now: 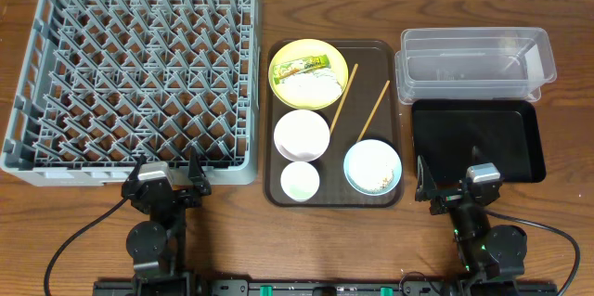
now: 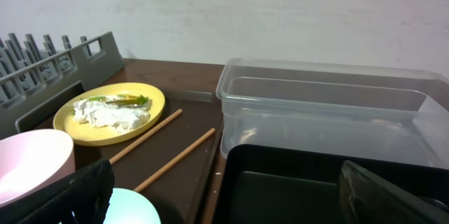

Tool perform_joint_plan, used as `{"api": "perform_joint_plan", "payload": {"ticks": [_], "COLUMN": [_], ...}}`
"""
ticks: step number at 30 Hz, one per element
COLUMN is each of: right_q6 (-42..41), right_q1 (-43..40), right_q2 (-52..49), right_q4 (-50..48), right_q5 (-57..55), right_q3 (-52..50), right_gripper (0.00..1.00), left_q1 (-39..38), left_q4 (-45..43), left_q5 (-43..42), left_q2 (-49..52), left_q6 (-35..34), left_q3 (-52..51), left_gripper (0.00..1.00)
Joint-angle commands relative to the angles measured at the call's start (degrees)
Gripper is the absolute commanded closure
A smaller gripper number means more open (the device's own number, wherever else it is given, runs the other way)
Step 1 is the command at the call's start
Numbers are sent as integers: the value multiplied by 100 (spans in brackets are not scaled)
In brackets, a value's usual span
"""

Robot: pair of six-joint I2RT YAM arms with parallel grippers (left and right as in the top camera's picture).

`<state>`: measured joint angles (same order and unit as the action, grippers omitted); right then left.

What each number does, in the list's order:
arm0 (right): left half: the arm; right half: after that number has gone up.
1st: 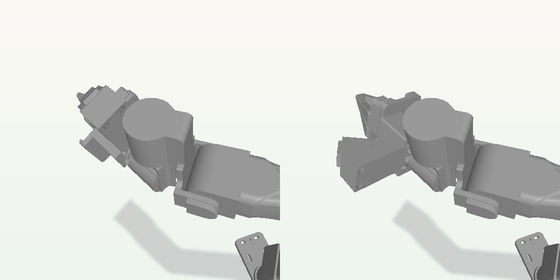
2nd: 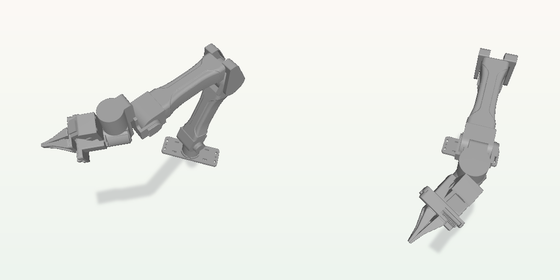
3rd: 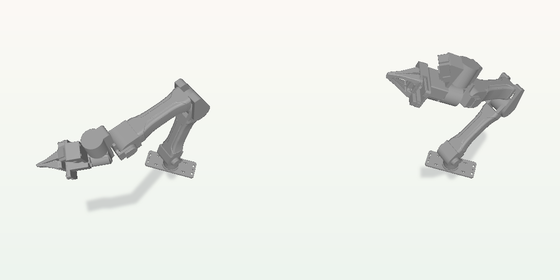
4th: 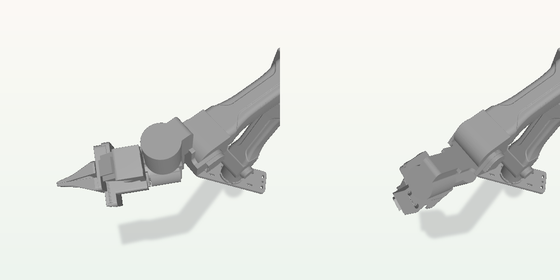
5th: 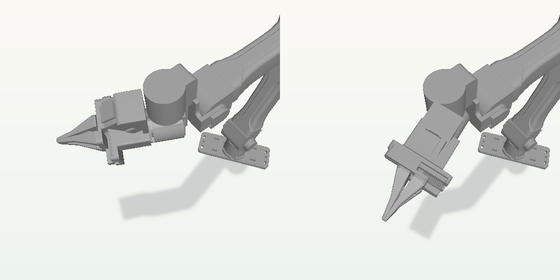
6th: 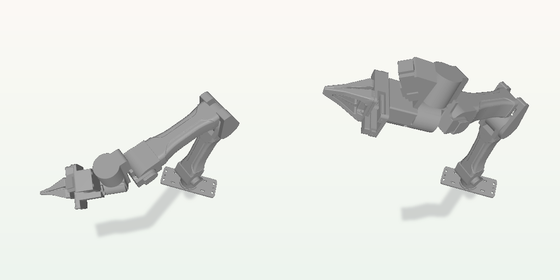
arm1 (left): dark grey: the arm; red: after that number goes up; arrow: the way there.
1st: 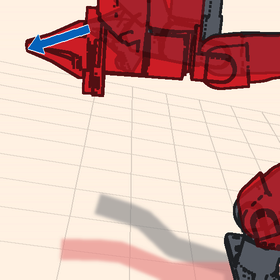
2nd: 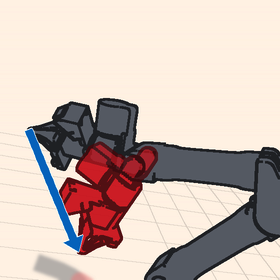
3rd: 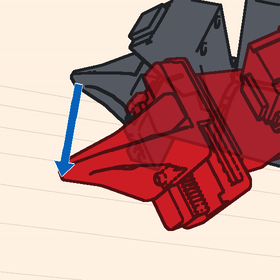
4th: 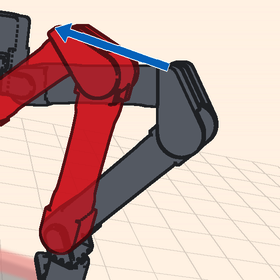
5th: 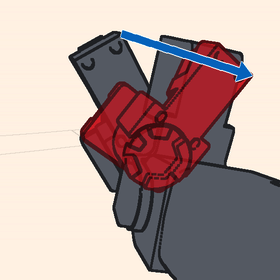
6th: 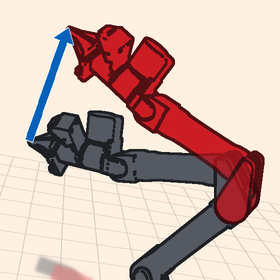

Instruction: Sort waste into correct bins and load items into the dishwasher

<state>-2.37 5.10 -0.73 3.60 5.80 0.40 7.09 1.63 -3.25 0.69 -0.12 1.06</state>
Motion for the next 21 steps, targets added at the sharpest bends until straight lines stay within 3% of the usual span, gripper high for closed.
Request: {"api": "perform_joint_plan", "payload": {"ticks": [1,13,21], "right_q6": [-37,-101,-98], "right_q1": [-17,-17,-17], "right_q2": [9,9,-55], "right_q4": [15,-503,-1947], "right_q5": [46,-120,90], "right_q3": [-9,-9,133], "right_gripper": [1,1,1], "left_q1": [22,22,22], "left_q4": [216,216,216], "left_q5": [-20,-20,-20], "left_q2": [-46,-46,-46], "left_q6": [50,50,50], "left_q3": [-83,-83,-83], "left_gripper": [7,7,7]}}
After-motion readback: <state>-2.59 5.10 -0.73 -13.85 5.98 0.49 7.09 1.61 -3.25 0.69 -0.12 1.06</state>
